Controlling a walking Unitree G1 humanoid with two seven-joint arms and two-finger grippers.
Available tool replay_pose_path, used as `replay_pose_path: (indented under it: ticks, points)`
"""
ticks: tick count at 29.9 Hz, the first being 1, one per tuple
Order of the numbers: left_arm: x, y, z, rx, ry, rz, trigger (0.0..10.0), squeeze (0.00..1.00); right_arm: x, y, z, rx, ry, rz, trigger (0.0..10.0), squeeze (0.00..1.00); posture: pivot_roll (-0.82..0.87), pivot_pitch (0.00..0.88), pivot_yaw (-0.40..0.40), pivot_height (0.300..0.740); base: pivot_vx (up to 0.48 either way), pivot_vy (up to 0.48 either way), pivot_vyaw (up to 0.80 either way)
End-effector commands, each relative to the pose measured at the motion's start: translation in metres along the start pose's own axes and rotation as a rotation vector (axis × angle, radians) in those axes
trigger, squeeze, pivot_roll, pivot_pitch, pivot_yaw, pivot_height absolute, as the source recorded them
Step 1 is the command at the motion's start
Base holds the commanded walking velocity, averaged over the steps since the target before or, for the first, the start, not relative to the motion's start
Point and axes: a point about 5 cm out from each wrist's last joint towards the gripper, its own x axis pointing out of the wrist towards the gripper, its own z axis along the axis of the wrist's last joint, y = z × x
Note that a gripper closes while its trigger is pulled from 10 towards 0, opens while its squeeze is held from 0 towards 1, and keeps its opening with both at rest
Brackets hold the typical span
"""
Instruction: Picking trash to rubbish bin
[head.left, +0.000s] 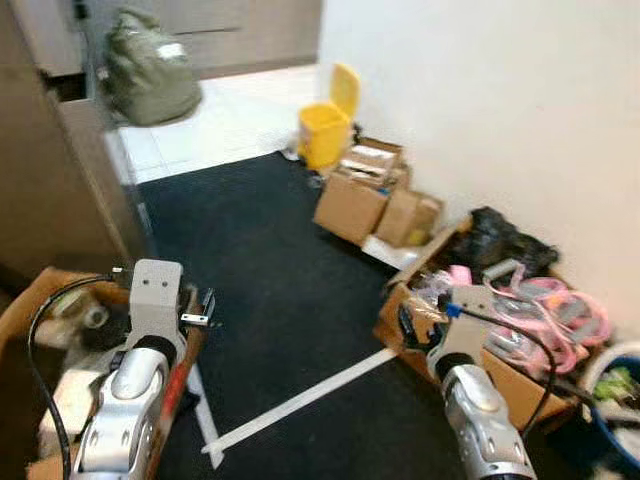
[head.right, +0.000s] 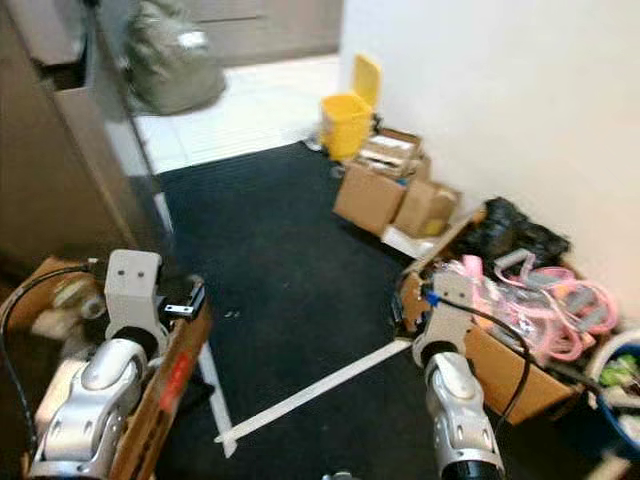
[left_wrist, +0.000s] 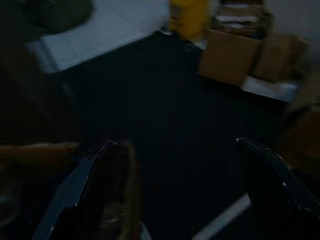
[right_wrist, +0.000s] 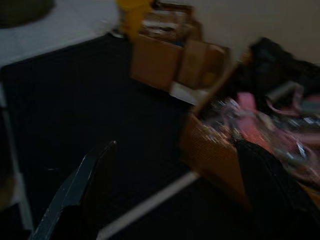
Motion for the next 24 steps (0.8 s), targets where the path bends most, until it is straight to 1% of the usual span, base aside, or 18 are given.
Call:
replay_pose_path:
  ticks: [1,3,6,9,14,15,17,18,24]
  points:
    - [0.0,0.0,-0.006,0.019,0.029,0.004,10.0,0.0,-0.004,-0.003,-0.007,-0.001,0.038,-0.017,10.0,0.0,-0.02,0.13,-0.034,0.74,0.0,0.0,-0.8]
    - [0.0,0.0,-0.006,0.023,0.031,0.0,10.0,0.0,-0.005,-0.004,-0.007,-0.006,0.041,-0.02,10.0,0.0,-0.02,0.131,-0.033,0.74,0.0,0.0,-0.8]
    - [0.001,-0.003,-0.006,0.028,0.031,-0.008,10.0,0.0,-0.008,-0.011,-0.009,-0.01,0.058,-0.054,10.0,0.0,-0.02,0.139,-0.032,0.74,0.0,0.0,-0.8]
    - [0.001,-0.003,-0.005,0.041,0.025,-0.013,10.0,0.0,-0.009,-0.014,-0.011,-0.008,0.061,-0.072,10.0,0.0,-0.02,0.14,-0.024,0.74,0.0,0.0,-0.8]
    - [0.002,-0.004,-0.004,0.053,0.021,-0.019,10.0,0.0,-0.009,-0.012,-0.012,-0.002,0.061,-0.078,10.0,0.0,-0.01,0.143,-0.006,0.74,0.0,0.0,-0.8]
    - [0.005,-0.005,-0.001,0.072,0.011,-0.043,10.0,0.0,-0.01,-0.01,-0.014,0.011,0.058,-0.093,10.0,0.0,-0.01,0.144,0.0,0.74,0.0,0.0,-0.8]
    - [0.006,-0.006,0.0,0.079,0.008,-0.054,10.0,0.0,-0.011,-0.01,-0.015,0.014,0.057,-0.099,10.0,0.0,-0.01,0.144,0.0,0.74,0.0,0.0,-0.8]
    - [0.008,-0.007,0.001,0.087,0.004,-0.071,10.0,0.0,-0.013,-0.009,-0.017,0.02,0.056,-0.104,10.0,0.0,-0.01,0.142,0.029,0.74,0.0,0.0,-0.8]
    - [0.009,-0.007,0.002,0.096,0.003,-0.081,10.0,0.0,-0.017,-0.009,-0.019,0.032,0.061,-0.117,10.0,0.0,0.0,0.149,0.048,0.74,0.0,0.0,-0.8]
